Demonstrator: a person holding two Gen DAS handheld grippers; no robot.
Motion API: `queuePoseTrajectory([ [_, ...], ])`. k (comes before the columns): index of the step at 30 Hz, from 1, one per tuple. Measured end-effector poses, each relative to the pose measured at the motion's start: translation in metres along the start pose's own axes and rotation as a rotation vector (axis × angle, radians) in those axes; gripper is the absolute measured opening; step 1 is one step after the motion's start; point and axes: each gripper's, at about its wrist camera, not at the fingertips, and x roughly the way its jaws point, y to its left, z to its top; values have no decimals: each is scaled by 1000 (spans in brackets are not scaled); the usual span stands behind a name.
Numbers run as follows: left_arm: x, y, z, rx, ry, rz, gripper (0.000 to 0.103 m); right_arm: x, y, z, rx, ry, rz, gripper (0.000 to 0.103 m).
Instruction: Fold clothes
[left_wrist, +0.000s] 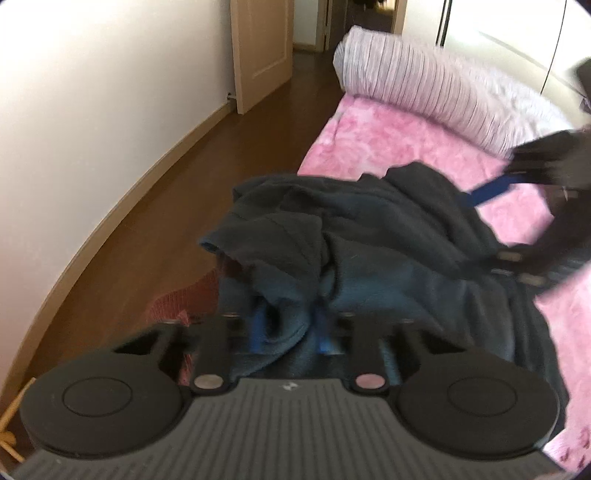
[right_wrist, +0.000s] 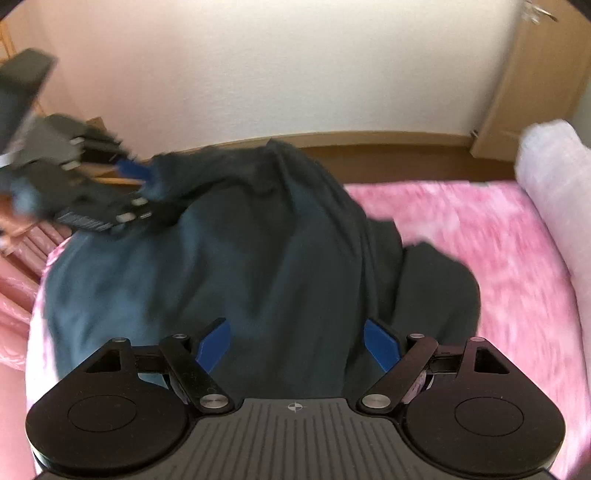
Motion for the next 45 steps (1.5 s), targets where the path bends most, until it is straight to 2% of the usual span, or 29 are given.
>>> queuePoseTrajectory([
  [2,-15,1,-4,-18,-39,-20,8,21,-11,12,4,5,22,83],
  [5,-37,2,-8,-35,-98,-45,8,51,-26,17,53,49,78,82],
  [6,-43,2,-9,-39,-110,-50,8,57,-29,16,83,62,97,76],
  [7,-49,-1,-10,-38,-119,-59,8,61,-31,15,111,72,117,49],
  [8,-55,-7,-9,-12,-127,-66,7,58,-31,14,129,72,122,35],
  [9,-62,-13,-9,14,-134,-74,7,51,-27,13,126,65,92,7],
  [10,-70,-22,-7,47,-144,-94,7,41,-22,13,110,56,57,4],
  [14,-107,-71,2,156,-174,-212,6,-23,-22,-2,174,-26,8,3],
  [19,-159,-158,5,274,-211,-367,6,-125,-38,-57,282,-102,-57,1],
  [25,-208,-275,0,341,-247,-530,6,-262,-43,-178,465,-182,-189,1],
  [29,-237,-369,-11,446,-257,-651,6,-334,-28,-272,598,-229,-276,1],
  [32,-257,-450,-23,469,-243,-756,6,-393,-19,-354,715,-250,-345,1],
  [34,-263,-516,-33,500,-216,-856,6,-428,-17,-402,768,-253,-399,1],
  [37,-255,-604,-44,525,-106,-964,8,-472,-28,-471,850,-218,-474,2],
  [39,-247,-643,-50,560,-56,-974,11,-493,-43,-511,919,-152,-530,2],
  [41,-239,-661,-55,598,-30,-958,23,-510,-49,-550,983,-79,-612,6],
  [42,-233,-660,-58,617,-21,-937,26,-519,-45,-567,1016,-76,-651,21],
  [43,-227,-659,-61,637,-13,-915,32,-526,-41,-584,1056,-82,-679,56],
  [44,-220,-653,-68,673,0,-881,33,-531,-35,-601,1101,-96,-700,73],
  [45,-213,-647,-75,710,13,-845,34,-536,-25,-619,1151,-118,-725,82],
])
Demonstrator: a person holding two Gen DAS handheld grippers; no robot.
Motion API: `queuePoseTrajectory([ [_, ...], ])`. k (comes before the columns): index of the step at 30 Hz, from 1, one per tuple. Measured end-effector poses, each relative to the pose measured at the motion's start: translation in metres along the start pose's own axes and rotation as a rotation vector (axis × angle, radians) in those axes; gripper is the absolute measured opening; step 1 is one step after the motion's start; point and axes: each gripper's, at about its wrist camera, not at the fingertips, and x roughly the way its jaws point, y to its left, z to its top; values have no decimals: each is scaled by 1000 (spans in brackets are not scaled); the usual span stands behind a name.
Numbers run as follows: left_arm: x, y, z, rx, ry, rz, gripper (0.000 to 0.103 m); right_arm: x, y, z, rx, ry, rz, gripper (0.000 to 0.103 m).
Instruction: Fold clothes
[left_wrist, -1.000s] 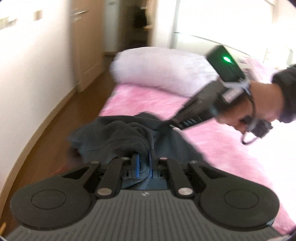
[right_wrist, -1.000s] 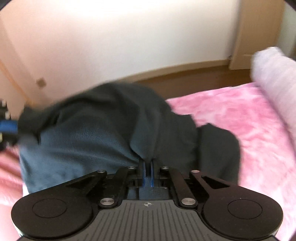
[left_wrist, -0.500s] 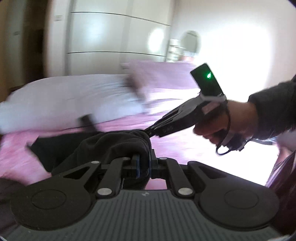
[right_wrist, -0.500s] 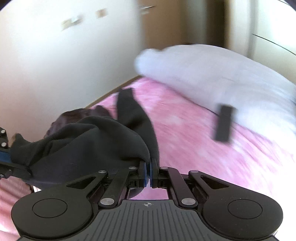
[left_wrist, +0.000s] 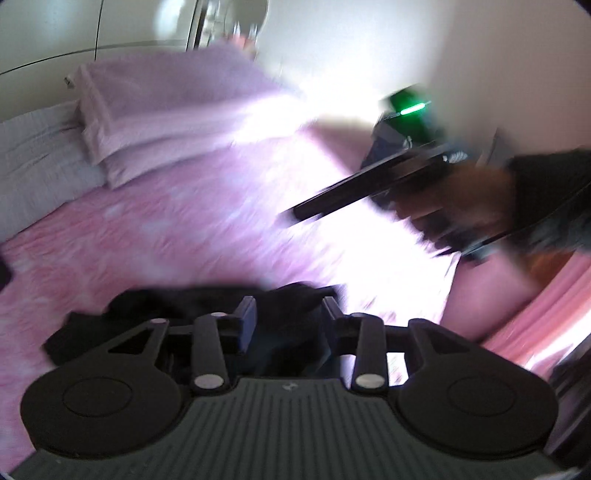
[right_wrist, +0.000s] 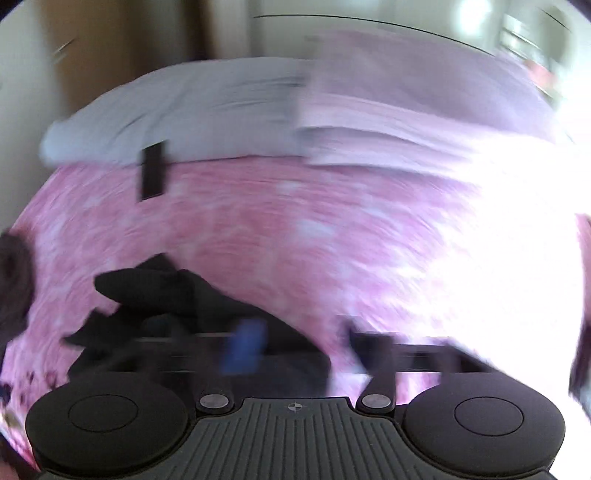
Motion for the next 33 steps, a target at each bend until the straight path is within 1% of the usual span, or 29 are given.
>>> queuePoseTrajectory([
  [1,7,7,-7,35,44,28,35,-4,-9,-15,57,1,-16,82],
  [2,17,15,-9,71,85,46,37,-4,-15,-30,110,22,-30,82],
  [4,37,25,-21,172,160,58,38,-3,-20,-61,207,66,-52,82],
  [5,36,20,-34,227,186,54,44,-7,-19,-78,256,87,-60,82],
  [6,41,10,-40,287,206,52,48,-10,-18,-97,307,109,-68,82],
  [8,73,5,-45,434,232,37,69,-14,-10,-130,387,153,-82,82],
  [9,89,3,-48,507,245,29,70,-17,-3,-144,422,177,-91,82],
  [12,138,-11,-66,752,298,-1,68,-16,7,-173,496,219,-101,82],
  [13,153,-15,-74,846,314,-7,64,-13,9,-180,523,229,-101,82],
  [14,168,-20,-82,941,329,-12,58,-7,12,-186,545,237,-95,82],
  [15,183,-21,-87,1004,350,0,54,1,14,-188,559,244,-78,82],
  [16,198,-21,-92,1064,371,13,35,9,16,-191,573,250,-62,82],
  [17,210,-17,-92,1059,400,30,16,17,19,-193,588,256,-45,82],
  [18,221,-13,-91,1048,430,48,9,27,21,-195,594,265,-25,82],
  [19,222,-9,-84,1011,432,63,2,40,23,-196,589,276,-2,82],
  [20,223,-5,-76,971,432,77,2,53,24,-197,589,291,9,82],
  [22,205,4,-49,857,368,113,2,75,20,-199,607,330,-14,82],
  [24,183,18,-19,747,303,181,2,81,7,-203,662,342,-37,81],
  [26,157,37,12,644,237,251,1,75,-9,-202,697,323,-29,41],
  [27,144,46,28,592,204,286,2,68,-17,-199,680,312,-20,21],
  [28,131,53,43,561,176,321,2,60,-24,-197,665,296,-7,13],
  [30,105,64,67,524,120,386,2,37,-44,-190,630,250,10,11],
  [33,72,76,92,487,52,451,1,-10,-77,-177,604,157,-6,10],
])
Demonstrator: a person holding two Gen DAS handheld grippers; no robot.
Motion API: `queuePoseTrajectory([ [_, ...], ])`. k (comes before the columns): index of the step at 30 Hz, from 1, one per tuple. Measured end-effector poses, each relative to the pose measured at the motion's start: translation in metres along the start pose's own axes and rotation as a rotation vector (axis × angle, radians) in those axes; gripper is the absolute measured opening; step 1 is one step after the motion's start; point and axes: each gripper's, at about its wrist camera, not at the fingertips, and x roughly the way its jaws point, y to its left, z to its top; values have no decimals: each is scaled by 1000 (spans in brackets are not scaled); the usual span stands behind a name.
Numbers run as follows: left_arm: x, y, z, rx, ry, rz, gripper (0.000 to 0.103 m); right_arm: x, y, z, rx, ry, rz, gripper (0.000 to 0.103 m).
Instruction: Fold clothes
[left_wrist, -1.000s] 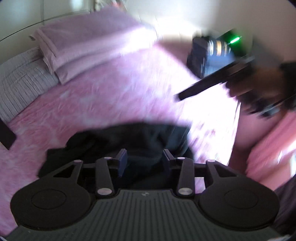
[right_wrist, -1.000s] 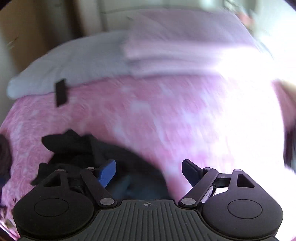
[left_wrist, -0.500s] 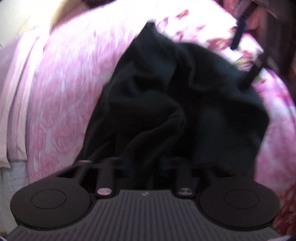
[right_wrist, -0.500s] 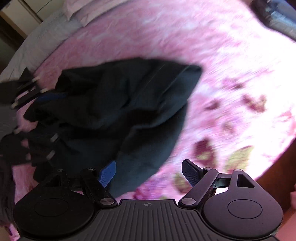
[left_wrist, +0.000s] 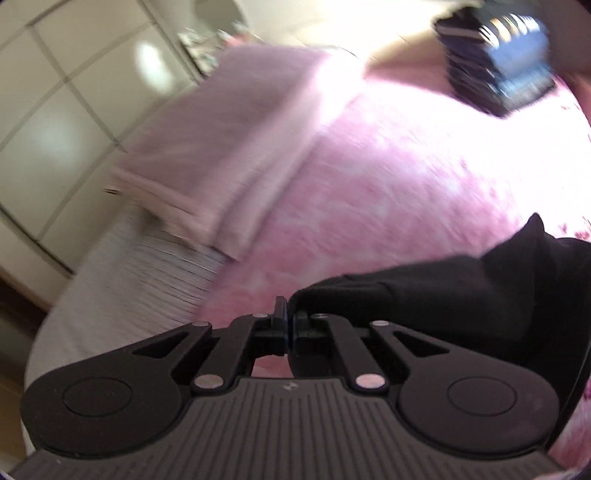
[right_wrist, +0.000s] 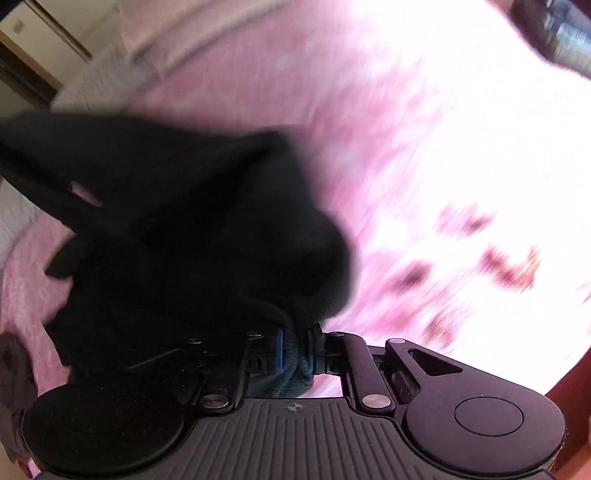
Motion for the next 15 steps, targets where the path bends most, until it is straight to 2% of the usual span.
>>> queuePoseTrajectory([
  [4,-33,29,3,-61,-56,56,1,-77,-11,18,-37,-159,-9,9],
  [8,-81,46,-9,-130,-131,79,1,-153,2,11,-78,-327,-39,8],
  [12,-147,52,-25,-132,-203,76,1,-219,27,-10,-62,-477,-87,8],
  [15,-190,57,-37,-114,-253,105,2,-250,64,-17,-80,-581,-142,8],
])
